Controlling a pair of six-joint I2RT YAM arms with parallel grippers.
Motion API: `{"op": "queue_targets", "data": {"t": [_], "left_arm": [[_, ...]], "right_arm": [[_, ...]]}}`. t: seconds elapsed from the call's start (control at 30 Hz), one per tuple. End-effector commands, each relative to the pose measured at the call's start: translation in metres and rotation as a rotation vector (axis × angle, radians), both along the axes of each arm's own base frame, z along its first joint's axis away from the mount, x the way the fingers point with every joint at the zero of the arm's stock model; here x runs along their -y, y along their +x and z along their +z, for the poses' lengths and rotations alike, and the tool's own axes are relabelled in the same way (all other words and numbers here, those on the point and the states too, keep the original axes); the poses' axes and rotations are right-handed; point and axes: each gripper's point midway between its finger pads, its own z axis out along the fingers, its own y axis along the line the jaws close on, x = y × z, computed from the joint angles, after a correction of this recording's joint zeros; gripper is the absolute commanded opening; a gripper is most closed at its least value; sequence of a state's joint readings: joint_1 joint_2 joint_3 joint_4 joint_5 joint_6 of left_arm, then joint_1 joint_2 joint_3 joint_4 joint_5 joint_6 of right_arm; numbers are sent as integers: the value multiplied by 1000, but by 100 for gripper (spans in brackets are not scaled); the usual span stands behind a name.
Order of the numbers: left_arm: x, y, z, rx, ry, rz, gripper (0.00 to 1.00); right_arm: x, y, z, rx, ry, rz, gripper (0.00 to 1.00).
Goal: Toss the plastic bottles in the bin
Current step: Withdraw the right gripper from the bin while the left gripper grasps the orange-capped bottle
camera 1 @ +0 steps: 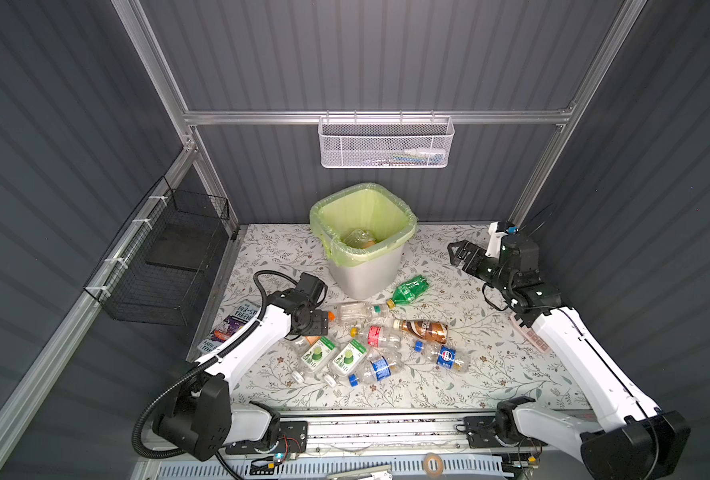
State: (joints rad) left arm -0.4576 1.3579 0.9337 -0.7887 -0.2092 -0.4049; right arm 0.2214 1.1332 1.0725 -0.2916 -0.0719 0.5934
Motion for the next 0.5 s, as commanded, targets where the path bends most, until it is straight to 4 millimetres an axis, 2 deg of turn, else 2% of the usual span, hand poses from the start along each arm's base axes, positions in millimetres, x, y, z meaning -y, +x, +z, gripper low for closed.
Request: {"op": "queue_targets", "data": {"t": [0.0,0.03,0.07,0.3,0.47], "left_arm": [[-4,-5,-15,-39,33,12,89],[-4,-4,-16,-41,36,12,88],[-4,-3,-17,-42,42,12,88],[-11,4,-25,-45,101,18,88],[-8,10,-36,-53,102,21,87]], "right_arm": [[2,0,0,8,18,-7,99],[3,0,-3,2,20,-11,99],[5,-5,5,24,27,-14,99],[12,-10,-5,8,44,-37,99],[15,-12,-6,6,45,-44,99]]}}
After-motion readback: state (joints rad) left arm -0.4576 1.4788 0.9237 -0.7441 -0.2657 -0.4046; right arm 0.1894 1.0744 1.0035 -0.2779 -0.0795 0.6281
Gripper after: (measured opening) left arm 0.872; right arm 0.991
